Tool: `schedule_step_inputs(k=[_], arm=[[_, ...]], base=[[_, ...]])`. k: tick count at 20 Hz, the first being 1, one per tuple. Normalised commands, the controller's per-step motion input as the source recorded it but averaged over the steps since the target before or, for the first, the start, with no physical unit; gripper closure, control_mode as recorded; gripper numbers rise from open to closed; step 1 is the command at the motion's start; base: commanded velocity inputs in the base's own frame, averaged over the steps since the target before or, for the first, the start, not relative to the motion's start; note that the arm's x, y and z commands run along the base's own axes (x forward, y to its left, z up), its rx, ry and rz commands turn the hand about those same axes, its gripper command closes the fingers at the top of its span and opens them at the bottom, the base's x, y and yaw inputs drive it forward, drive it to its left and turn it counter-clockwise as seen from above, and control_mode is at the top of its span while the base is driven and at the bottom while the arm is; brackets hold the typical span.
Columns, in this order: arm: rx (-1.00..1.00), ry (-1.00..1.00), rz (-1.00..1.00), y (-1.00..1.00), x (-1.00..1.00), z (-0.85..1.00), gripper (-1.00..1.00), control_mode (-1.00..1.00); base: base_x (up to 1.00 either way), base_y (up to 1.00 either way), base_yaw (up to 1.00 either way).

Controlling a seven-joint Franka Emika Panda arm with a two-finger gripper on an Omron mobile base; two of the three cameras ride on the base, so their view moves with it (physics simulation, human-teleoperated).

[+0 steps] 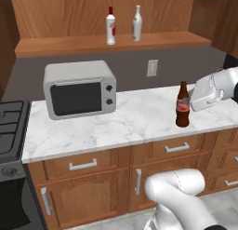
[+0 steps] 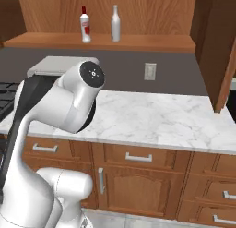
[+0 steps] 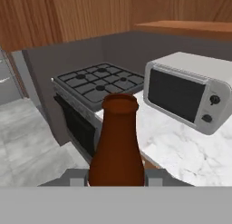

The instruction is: Sort all alcoholic drinks to one cabinet, and non-alcoholic drinks to the other.

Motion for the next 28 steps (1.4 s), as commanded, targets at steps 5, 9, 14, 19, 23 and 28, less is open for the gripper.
schedule_step_inputs(k=[5,9,14,19,23,28], arm=[[0.00,0.00,0.00,0.00,0.00,0.00,1.00,1.00],[0.00,0.00,0.00,0.00,0.00,0.00,1.00,1.00],[0.00,0.00,0.00,0.00,0.00,0.00,1.00,1.00],[0.00,0.00,0.00,0.00,0.00,0.00,1.00,1.00],[0.00,0.00,0.00,0.00,0.00,0.00,1.00,1.00],[0.00,0.00,0.00,0.00,0.00,0.00,1.00,1.00]], base=[[-0.48,-0.74,0.00],[-0.39,-0.84,0.00],[-0.26,-0.93,0.00],[-0.07,-0.79,0.00],[0.00,-0.73,0.00],[0.00,-0.79,0.00]])
